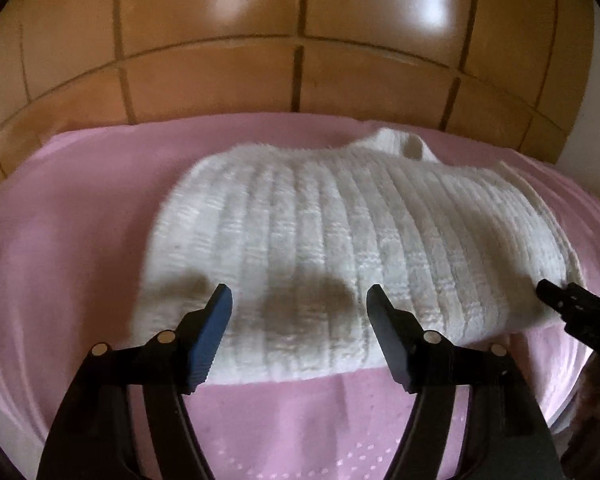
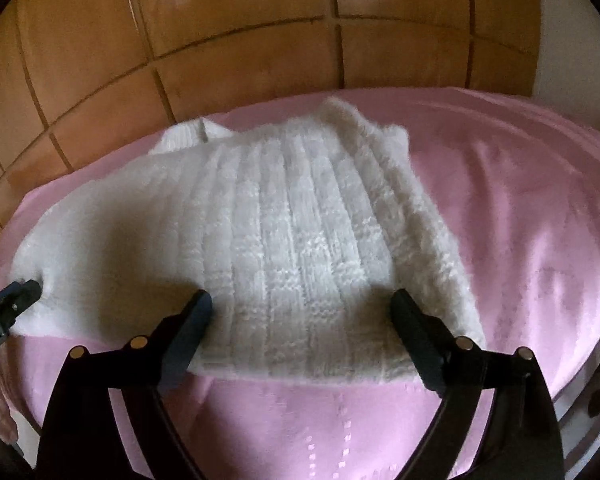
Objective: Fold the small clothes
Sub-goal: 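Open both grippers and smooth the folded sweater flat on the bed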
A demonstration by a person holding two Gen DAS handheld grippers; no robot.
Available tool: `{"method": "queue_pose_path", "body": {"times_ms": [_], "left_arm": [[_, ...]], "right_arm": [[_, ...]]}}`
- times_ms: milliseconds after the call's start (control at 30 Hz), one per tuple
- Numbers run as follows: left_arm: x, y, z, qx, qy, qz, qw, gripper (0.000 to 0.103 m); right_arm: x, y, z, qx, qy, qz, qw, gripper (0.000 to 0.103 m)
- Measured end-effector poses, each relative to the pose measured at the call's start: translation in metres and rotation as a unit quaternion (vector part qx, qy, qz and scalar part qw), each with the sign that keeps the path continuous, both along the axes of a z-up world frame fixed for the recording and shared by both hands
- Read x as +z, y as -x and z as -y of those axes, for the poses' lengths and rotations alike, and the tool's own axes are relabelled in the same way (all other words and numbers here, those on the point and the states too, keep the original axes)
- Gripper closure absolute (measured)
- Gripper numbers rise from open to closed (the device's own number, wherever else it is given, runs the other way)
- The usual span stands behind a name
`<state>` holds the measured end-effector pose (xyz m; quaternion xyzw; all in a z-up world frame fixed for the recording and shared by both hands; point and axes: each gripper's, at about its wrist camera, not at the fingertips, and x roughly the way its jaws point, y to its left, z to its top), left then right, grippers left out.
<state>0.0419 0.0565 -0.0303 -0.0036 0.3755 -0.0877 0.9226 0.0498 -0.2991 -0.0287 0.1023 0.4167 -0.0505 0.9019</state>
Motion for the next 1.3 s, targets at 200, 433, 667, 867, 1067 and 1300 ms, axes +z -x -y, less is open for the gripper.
{"method": "queue_pose_path", "body": {"times_ms": [200, 433, 667, 867, 1067, 1300], "left_arm": [[0.010, 0.007, -0.010, 0.011, 0.000, 0.012, 0.9999, 0.034], [0.013, 0.010, -0.016, 0.016, 0.001, 0.015, 0.9998, 0.034], [0.008, 0.008, -0.026, 0.027, 0.003, 0.008, 0.9996, 0.034], [0.006, 0.002, -0.051, 0.045, 0.021, -0.002, 0.9988, 0.034], [0.000, -0.020, -0.108, 0.097, 0.071, -0.033, 0.9922, 0.041], [-0.002, -0.063, -0.137, 0.100, 0.148, -0.075, 0.9810, 0.041]], "right_arm": [[0.024, -0.002, -0.035, 0.036, -0.003, 0.035, 0.999, 0.010], [0.015, -0.020, -0.083, 0.087, 0.000, 0.024, 0.996, 0.010], [-0.016, -0.026, -0.086, 0.082, 0.011, -0.004, 0.997, 0.007], [-0.020, -0.024, -0.083, 0.075, -0.001, -0.004, 0.997, 0.004], [-0.023, -0.027, -0.079, 0.074, -0.019, -0.012, 0.997, 0.002], [-0.023, -0.027, -0.077, 0.074, -0.026, -0.010, 0.997, 0.002]]}}
